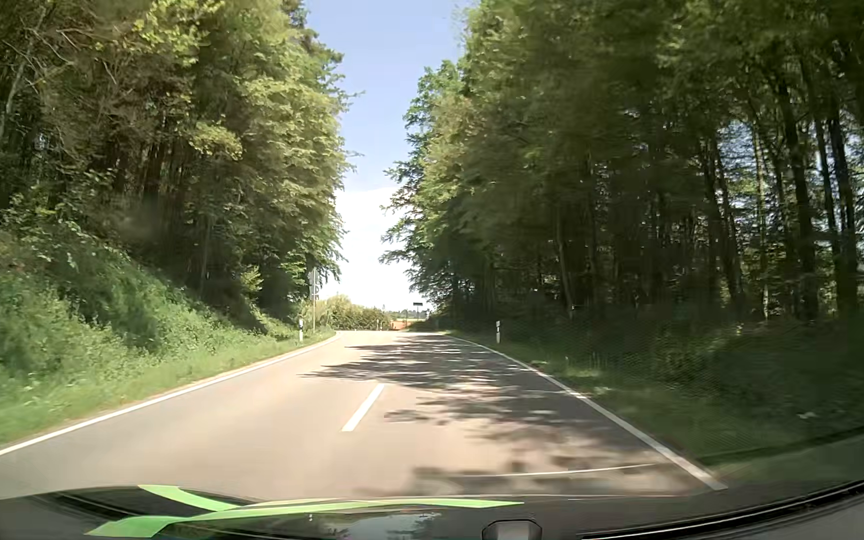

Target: Follow the waypoints while adhering to traffic rules and regulations

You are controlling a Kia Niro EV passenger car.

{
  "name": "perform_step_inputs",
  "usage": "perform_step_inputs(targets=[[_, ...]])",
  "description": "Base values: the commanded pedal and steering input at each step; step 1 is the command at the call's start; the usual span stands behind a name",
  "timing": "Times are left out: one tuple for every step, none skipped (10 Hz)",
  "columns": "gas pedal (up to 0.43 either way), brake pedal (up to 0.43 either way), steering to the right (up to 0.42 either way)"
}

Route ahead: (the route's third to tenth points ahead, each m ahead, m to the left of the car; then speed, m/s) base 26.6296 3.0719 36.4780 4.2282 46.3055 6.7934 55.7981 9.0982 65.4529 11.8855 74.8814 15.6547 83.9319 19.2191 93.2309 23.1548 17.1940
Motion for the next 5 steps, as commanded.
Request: perform_step_inputs(targets=[[0.177,0.0,-0.026],[0.177,0.0,-0.027],[0.177,0.0,-0.027],[0.177,0.0,-0.027],[0.177,0.0,-0.025]])
